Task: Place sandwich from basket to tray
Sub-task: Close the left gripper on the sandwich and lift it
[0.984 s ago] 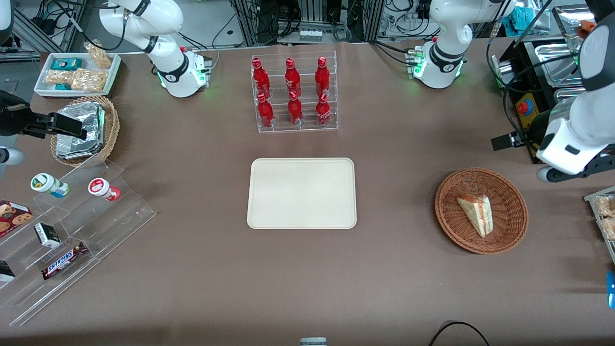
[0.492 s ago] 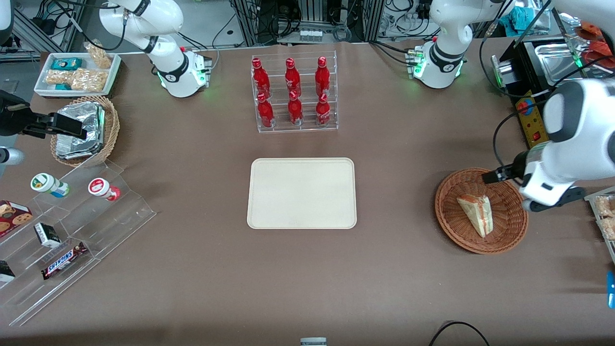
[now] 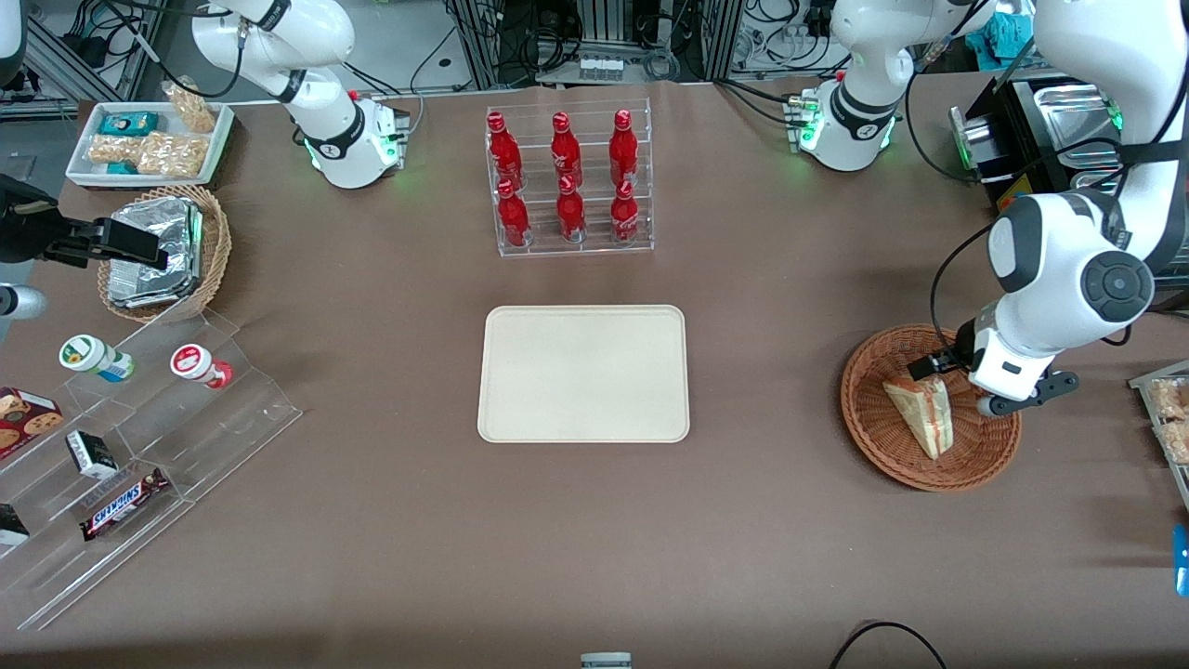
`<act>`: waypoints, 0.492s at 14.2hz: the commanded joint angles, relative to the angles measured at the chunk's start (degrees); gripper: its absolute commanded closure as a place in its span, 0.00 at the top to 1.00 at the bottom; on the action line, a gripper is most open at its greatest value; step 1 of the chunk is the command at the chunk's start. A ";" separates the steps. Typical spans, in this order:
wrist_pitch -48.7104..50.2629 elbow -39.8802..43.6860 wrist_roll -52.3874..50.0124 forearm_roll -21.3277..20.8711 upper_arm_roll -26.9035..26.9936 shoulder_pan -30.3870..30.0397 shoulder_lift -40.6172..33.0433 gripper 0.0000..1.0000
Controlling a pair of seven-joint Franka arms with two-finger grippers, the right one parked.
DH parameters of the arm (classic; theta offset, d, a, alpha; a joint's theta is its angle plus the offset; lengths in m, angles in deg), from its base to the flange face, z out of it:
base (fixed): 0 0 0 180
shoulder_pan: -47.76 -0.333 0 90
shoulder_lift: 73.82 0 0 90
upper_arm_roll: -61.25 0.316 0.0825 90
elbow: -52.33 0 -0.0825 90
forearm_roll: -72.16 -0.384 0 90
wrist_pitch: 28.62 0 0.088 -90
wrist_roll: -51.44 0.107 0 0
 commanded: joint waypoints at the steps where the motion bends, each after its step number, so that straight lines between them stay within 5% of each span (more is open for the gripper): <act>1: -3.44 -0.27 -2.96 0.51 0.19 -0.25 1.48 1.00; 7: -10.30 -0.35 -6.23 0.51 0.19 -0.25 5.69 1.00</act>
